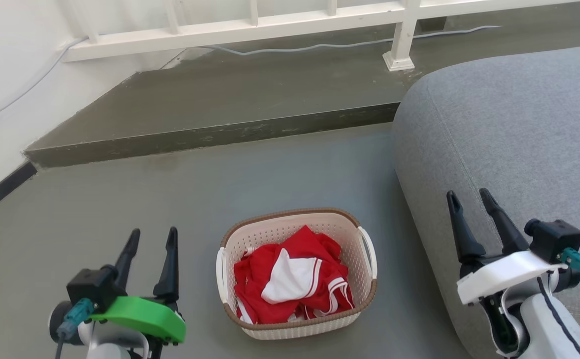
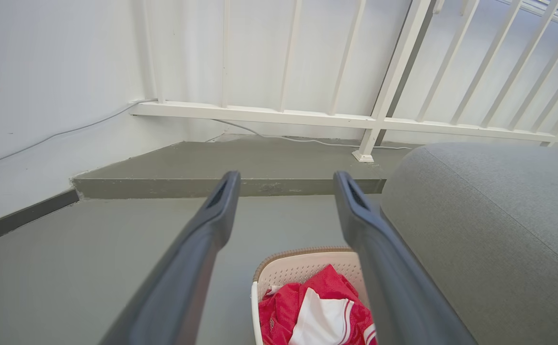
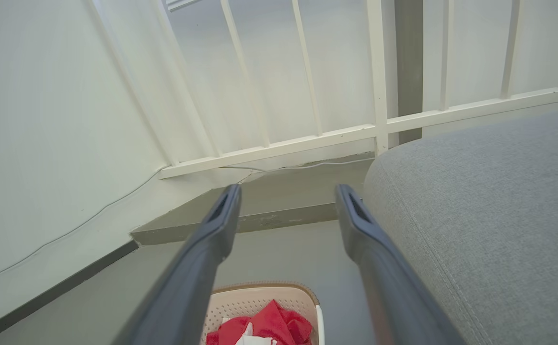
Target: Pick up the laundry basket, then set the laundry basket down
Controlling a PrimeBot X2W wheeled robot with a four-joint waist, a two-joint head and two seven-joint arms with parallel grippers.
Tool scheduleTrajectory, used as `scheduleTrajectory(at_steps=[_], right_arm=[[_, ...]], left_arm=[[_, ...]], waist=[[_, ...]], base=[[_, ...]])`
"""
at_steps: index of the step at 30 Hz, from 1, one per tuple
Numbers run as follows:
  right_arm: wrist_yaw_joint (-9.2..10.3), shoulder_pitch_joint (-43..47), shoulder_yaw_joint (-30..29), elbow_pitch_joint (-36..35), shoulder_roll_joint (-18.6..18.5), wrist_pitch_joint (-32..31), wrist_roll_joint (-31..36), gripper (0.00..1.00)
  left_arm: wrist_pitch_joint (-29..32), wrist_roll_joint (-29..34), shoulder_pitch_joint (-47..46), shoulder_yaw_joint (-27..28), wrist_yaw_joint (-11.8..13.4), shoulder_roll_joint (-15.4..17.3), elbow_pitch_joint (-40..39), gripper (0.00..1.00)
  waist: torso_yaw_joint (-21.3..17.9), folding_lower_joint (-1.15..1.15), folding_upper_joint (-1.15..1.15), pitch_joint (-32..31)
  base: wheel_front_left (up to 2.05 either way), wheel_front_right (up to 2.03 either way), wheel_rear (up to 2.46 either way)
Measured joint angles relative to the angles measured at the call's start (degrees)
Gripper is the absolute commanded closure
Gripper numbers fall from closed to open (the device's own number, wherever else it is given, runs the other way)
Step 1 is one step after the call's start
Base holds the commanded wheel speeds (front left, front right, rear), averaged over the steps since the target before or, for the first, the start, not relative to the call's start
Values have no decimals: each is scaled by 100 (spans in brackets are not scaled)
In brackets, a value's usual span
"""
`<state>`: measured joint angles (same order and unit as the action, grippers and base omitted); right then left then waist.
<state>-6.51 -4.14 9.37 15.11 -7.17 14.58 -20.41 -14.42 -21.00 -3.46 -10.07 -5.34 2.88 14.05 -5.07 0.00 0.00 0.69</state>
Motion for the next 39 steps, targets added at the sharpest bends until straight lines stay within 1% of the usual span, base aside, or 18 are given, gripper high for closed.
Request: scheduleTrajectory(at_steps=[5,9,16,21,39], right_arm=[[1,192,42,268,81,-2,0,100],[1,279,24,314,133,-29,-104,100],[1,275,-112,313,148,-175,-569,100],[1,273,-174,312,166,-271,-1067,100],[0,235,-504,286,205,-667,-2282,100]], left_arm=[[25,-1,97,-58,0,-33,282,100],[69,-93,144,-45,0,-41,356,100],[216,-600,143,96,0,-43,372,100],[330,-1067,142,137,0,-44,375,100],[727,-2238,134,447,-26,-48,369,100]], waist=[[1,0,0,0],[8,0,0,0],[53,0,0,-6],[78,0,0,-9],[169,0,0,-19]], base=[[0,0,0],[0,0,0],[0,0,0],[0,0,0],[0,0,0]])
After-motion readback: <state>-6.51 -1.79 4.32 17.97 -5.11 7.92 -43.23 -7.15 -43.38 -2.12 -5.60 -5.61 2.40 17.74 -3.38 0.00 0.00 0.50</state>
